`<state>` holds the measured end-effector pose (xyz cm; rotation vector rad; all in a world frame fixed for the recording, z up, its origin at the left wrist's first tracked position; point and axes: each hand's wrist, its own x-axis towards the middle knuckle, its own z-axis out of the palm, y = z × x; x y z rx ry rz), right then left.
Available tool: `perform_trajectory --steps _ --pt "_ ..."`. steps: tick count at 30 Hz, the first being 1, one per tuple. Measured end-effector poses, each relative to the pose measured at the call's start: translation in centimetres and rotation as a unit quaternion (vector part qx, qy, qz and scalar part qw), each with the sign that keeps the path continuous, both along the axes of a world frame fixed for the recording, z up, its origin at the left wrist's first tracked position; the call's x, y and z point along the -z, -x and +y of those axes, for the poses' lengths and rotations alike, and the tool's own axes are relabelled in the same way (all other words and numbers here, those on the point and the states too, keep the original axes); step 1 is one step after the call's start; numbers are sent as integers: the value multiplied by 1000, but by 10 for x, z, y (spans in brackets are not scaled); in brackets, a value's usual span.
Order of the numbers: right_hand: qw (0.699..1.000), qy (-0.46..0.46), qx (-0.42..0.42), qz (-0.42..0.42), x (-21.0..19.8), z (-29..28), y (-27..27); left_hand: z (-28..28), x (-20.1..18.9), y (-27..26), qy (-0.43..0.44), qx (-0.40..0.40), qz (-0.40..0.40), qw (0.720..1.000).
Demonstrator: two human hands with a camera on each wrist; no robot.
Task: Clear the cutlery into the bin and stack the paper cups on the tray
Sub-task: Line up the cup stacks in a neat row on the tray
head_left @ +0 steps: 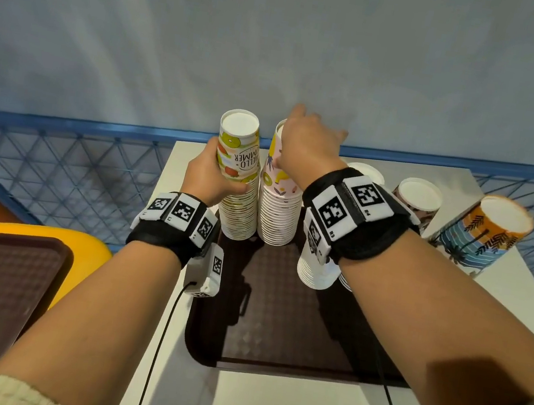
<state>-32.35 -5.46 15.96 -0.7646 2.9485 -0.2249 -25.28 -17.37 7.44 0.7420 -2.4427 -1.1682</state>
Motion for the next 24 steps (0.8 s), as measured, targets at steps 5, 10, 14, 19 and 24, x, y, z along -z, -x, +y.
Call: perform_trajectory --steps 5,10,14,19,24 --pt "1000 -2 -4 -25 -5 12 -4 3 5 -2 -3 19 -29 999" --pt "995 83 -36 29 -36 74 -18 34 -10 -22 41 -47 119 991" --pt "993 96 -23 61 -37 137 -29 98 -29 -38 77 -1 260 962" --pt "999 28 -12 -24 -19 168 -19 152 -34 -19 52 163 129 977" --pt "999 -7 -30 -14 -3 166 -1 155 -46 1 139 211 46 967"
